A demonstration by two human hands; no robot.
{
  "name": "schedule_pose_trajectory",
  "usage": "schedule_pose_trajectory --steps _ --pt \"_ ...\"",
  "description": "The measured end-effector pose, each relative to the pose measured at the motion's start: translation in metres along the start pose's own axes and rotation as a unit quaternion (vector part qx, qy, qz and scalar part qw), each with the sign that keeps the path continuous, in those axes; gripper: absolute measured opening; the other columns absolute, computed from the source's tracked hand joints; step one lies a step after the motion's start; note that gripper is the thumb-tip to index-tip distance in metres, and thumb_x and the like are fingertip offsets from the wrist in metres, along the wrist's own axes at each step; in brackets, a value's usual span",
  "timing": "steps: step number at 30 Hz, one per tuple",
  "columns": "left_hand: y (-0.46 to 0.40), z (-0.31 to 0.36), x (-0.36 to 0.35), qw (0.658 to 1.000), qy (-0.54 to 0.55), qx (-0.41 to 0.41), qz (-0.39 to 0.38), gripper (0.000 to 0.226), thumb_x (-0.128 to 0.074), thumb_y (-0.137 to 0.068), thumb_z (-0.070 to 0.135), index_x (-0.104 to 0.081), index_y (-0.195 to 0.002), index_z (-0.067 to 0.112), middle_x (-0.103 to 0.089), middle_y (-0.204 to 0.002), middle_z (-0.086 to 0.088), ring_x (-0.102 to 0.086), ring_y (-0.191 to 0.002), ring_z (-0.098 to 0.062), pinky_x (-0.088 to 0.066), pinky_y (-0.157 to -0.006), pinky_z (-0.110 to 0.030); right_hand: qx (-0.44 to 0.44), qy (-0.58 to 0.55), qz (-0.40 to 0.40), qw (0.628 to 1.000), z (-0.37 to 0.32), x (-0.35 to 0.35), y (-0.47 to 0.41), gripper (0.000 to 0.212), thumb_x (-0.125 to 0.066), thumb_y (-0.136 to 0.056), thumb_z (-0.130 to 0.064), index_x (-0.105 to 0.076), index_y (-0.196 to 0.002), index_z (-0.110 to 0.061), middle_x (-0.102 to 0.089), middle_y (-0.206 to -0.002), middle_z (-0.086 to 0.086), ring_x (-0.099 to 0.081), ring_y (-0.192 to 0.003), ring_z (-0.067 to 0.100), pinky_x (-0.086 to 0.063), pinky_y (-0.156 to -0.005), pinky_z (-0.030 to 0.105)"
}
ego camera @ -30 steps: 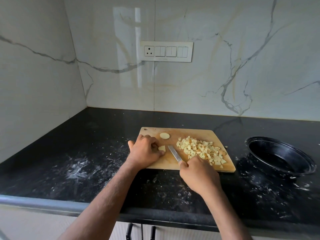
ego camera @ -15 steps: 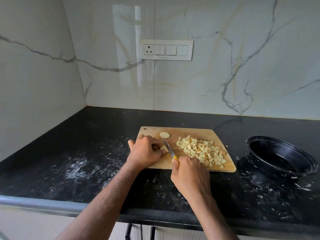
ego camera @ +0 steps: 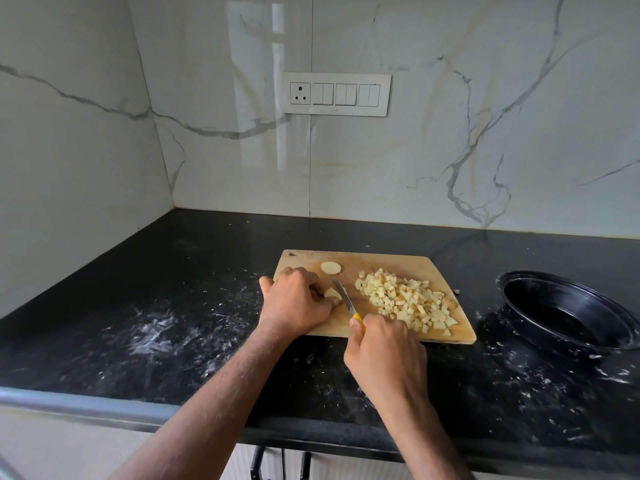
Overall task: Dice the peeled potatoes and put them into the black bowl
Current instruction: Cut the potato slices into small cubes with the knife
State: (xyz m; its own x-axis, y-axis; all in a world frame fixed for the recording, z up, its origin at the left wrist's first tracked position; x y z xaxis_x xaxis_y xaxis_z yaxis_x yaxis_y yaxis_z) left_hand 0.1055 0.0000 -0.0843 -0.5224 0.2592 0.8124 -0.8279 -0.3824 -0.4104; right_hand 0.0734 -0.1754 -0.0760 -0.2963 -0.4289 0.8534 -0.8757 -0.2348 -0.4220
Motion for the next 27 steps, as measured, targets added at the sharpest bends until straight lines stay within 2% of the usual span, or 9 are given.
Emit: schedule_pose_trajectory --steps 6,15,22,27 --pt "0.001 0.002 -0.002 1.0 -0.011 -0.013 -0.016 0.025 -0.068 -0.08 0.054 -0.072 -0.091 0.033 -0.062 -0.096 0.017 -0.053 -0.099 -0.01 -0.028 -0.09 -0.043 0.003 -0.007 -0.008 1.0 0.0 0.001 0.001 0.035 -0.042 -0.103 -0.045 -0.066 -0.092 -0.022 -0.051 -0.071 -0.008 -0.043 -0.058 0.009 -0.021 -0.045 0.016" --pt "0.001 0.002 -0.002 1.0 0.008 -0.016 -0.023 0.022 -0.071 -0.083 0.051 -0.073 -0.097 0.034 -0.06 -0.098 0.02 -0.051 -0.101 -0.008 -0.03 -0.094 -0.045 0.01 -0.009 -0.015 1.0 0.0 -0.004 0.0 0.035 -0.045 -0.101 -0.044 -0.067 -0.088 -0.021 -0.063 -0.073 -0.004 -0.053 -0.061 0.014 -0.042 -0.054 0.025" --pt "-0.001 0.002 -0.004 0.999 0.024 -0.018 -0.035 0.019 -0.072 -0.085 0.047 -0.072 -0.099 0.034 -0.059 -0.1 0.021 -0.052 -0.098 -0.006 -0.031 -0.097 -0.047 0.019 0.001 -0.014 1.0 -0.006 -0.004 -0.002 0.032 -0.046 -0.101 -0.04 -0.066 -0.091 -0.018 -0.056 -0.073 -0.003 -0.049 -0.064 0.017 -0.036 -0.057 0.027" --pt "-0.001 0.0 -0.005 0.998 0.044 -0.012 -0.034 0.014 -0.073 -0.083 0.044 -0.071 -0.091 0.032 -0.057 -0.09 0.02 -0.051 -0.094 -0.006 -0.03 -0.09 -0.042 0.024 -0.003 -0.034 0.999 -0.01 -0.007 -0.011 0.027 -0.048 -0.101 -0.037 -0.064 -0.096 -0.017 -0.052 -0.077 -0.003 -0.052 -0.071 0.017 -0.039 -0.061 0.027"
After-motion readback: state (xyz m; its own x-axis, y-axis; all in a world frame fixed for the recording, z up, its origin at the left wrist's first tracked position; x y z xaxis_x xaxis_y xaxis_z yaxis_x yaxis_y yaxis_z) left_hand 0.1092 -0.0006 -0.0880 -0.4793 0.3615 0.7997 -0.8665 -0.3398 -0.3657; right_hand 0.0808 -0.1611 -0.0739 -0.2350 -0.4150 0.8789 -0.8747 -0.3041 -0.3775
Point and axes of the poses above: each hand's wrist, its own y-axis away from the middle knuckle, its own x-axis out of the back of the hand, z = x × y, the point moved 5 cm from there along -y, towards the middle knuckle
